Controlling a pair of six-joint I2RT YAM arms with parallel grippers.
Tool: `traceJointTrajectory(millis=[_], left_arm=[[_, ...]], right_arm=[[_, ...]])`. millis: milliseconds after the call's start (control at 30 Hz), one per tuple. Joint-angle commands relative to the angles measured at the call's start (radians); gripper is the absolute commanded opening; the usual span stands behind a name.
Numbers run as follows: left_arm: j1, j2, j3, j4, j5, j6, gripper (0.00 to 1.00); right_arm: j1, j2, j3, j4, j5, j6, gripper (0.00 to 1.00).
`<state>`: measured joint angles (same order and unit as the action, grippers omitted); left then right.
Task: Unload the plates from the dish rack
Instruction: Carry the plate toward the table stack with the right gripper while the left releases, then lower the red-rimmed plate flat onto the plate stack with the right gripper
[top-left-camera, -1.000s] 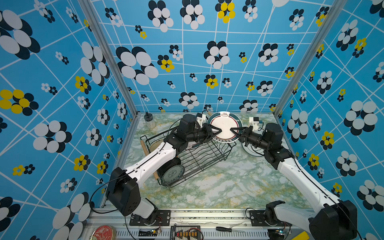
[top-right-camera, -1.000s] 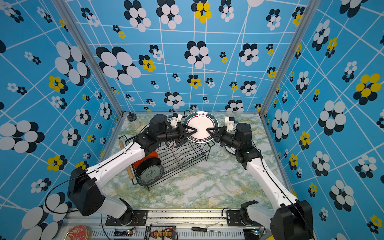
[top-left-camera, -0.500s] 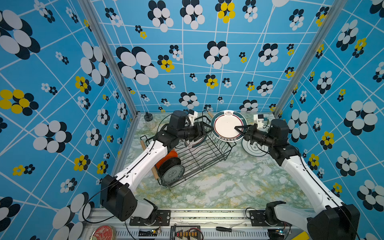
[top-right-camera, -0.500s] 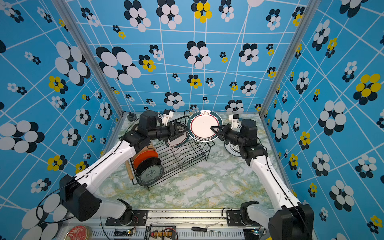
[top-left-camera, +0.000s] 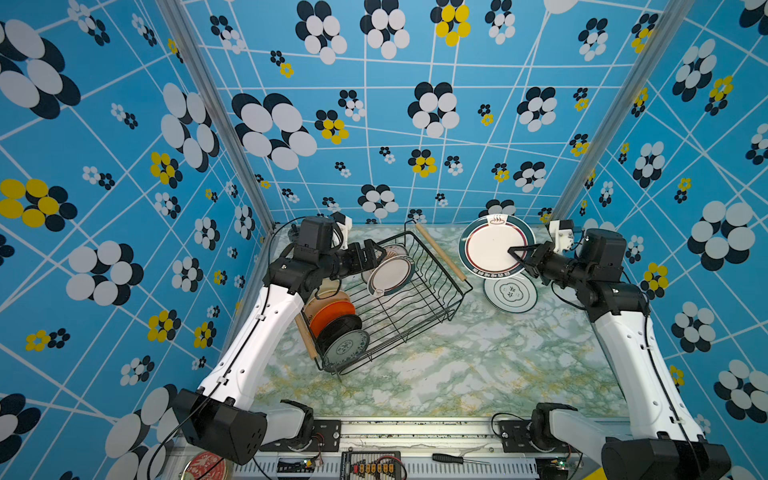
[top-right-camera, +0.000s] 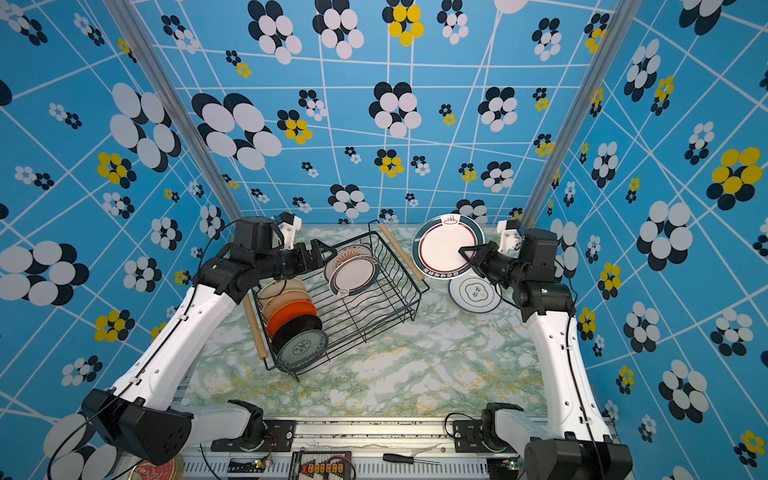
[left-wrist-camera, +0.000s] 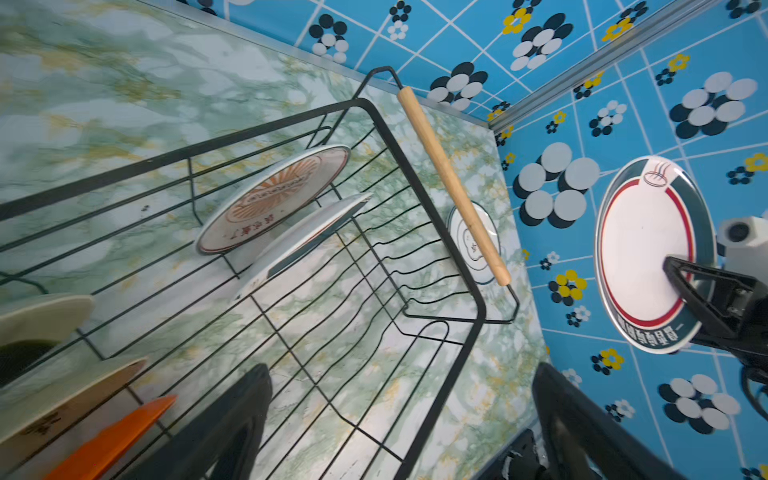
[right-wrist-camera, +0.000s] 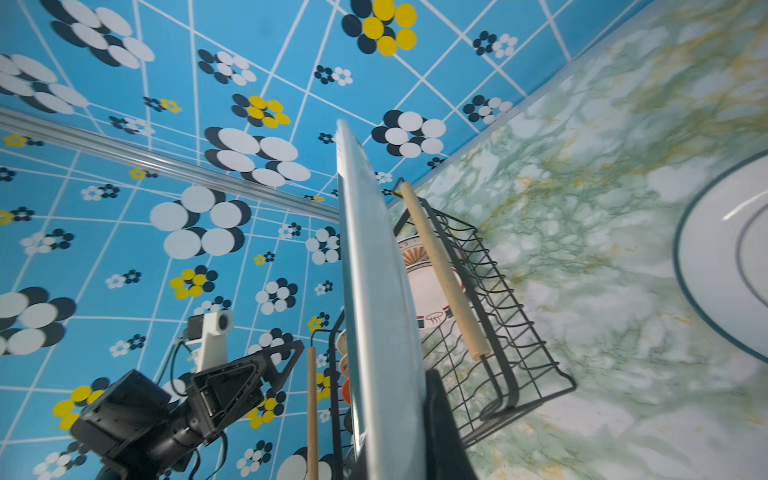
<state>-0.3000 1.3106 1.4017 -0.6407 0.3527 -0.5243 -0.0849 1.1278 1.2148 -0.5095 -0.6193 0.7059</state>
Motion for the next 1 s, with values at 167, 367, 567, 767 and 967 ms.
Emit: traceJointTrajectory(millis=[167,367,567,767,967], left_arm=[[-0.003,0.047,-0.013,-0.055,-0.193,0.161,0.99],[-0.022,0.088,-0.013,-0.05,-0.291,0.21,0.99],[-0.037,0.144,0.013,-0.058,-0.309,0.221,0.99],[-0.07,0.16,0.015,-0.034,-0.339,0.24,0.99],[-0.113,0.195,0.04,-0.037,-0.343,0.247,0.99]], right_arm=[[-0.098,-0.007,-0.033,-0.173,0.246,-0.187,0.0],[-0.118,0.037,-0.091,-0.172,0.366,-0.196,0.0],[-0.131,0.083,-0.12,-0.181,0.46,-0.205,0.0],[-0.165,0.15,-0.133,-0.163,0.442,-0.207,0.0],[-0.177,0.215,-0.135,-0.123,0.414,-0.194,0.0]])
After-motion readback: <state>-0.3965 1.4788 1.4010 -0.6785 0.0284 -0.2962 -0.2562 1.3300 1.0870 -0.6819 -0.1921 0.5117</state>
